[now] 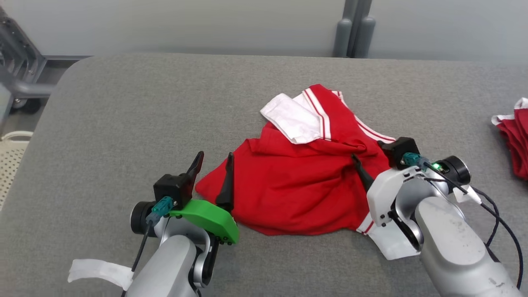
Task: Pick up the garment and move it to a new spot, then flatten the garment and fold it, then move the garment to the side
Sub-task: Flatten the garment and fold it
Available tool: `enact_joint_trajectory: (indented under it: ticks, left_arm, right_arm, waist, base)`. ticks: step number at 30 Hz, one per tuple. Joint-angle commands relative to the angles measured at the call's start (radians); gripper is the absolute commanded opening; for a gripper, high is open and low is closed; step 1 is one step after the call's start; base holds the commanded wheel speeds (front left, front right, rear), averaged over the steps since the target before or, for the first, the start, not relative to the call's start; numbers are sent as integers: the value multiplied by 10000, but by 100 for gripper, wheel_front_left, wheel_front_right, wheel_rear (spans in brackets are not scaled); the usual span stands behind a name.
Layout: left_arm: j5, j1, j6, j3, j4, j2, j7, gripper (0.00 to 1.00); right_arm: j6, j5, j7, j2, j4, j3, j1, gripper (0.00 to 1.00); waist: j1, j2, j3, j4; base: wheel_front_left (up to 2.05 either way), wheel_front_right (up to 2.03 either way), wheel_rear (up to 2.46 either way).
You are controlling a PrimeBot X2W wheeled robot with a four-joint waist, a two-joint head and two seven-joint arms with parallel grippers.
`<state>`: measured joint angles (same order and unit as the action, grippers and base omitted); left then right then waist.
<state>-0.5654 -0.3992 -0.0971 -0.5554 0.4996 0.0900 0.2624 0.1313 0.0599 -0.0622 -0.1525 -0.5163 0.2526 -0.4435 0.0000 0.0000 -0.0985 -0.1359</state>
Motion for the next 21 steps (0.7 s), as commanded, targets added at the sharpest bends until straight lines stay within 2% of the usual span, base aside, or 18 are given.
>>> enact_joint_trajectory:
  ticks: [1, 6, 7, 9, 10, 14, 21]
  left_arm:
    - [151, 124, 70, 94, -122, -59, 27, 100]
    - [349, 181, 151, 246, -336, -245, 27, 100]
    - [370, 194, 162, 277, -363, -265, 27, 100]
    - [408, 223, 191, 344, -406, -291, 27, 100]
    - [436, 238, 196, 381, -425, -305, 27, 100]
    - [481, 287, 226, 509, -482, -332, 27, 100]
    - [572, 388, 257, 658, -587, -378, 28, 100]
  right_arm:
    - [-12, 30, -116, -243, -611, 379, -473, 100]
    - [-12, -29, -283, -830, -2075, 1280, -1461, 100]
    - [-12, -45, -302, -939, -2340, 1430, -1619, 52]
    - [-12, 125, -293, -1053, -2805, 1652, -1901, 13]
    - [-12, 194, -274, -1088, -2980, 1750, -2046, 0]
    - [-12, 360, 23, -1234, -3313, 1837, -2581, 0]
    - [-12, 303, 735, -1468, -3852, 1363, -3675, 0]
  waist:
    - [0, 0, -311, -722]
    - [0, 0, -423, -1278]
    - [0, 0, -441, -1357]
    - [0, 0, -466, -1497]
    - [0, 0, -472, -1557]
    - [0, 0, -498, -1674]
    - [0, 0, -568, -1743]
  base:
    - [0, 0, 0]
    - [0, 0, 0]
    - [0, 0, 0]
    - [0, 0, 0]
    - [0, 0, 0]
    - [0, 0, 0]
    - [0, 0, 0]
